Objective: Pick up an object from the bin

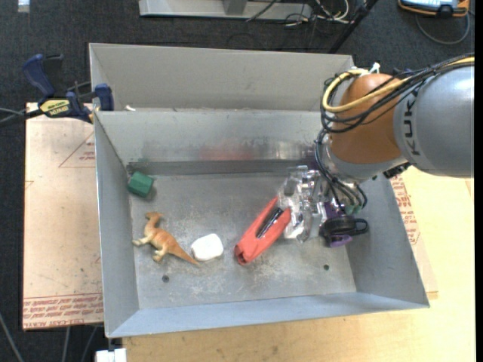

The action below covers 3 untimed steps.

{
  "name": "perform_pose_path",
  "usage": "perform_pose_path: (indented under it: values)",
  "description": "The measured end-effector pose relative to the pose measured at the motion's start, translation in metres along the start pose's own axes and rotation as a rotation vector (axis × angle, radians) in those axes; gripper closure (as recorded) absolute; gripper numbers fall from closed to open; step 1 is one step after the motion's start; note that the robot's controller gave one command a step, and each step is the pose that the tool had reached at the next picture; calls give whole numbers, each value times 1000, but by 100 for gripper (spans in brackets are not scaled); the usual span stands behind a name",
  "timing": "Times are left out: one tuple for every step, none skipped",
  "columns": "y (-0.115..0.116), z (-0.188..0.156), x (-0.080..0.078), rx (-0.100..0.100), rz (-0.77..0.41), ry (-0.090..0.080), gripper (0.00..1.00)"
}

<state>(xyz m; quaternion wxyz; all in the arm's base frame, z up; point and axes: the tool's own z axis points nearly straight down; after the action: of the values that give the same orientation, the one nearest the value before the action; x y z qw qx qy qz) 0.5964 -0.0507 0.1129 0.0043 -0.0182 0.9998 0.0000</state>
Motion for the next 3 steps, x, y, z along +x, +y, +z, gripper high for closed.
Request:
perform_pose_path:
  values:
    - [2,33,28,-2,-157,11,0]
    - [10,38,36,1,-226,-20,100]
    - [10,38,36,1,-226,-20,100]
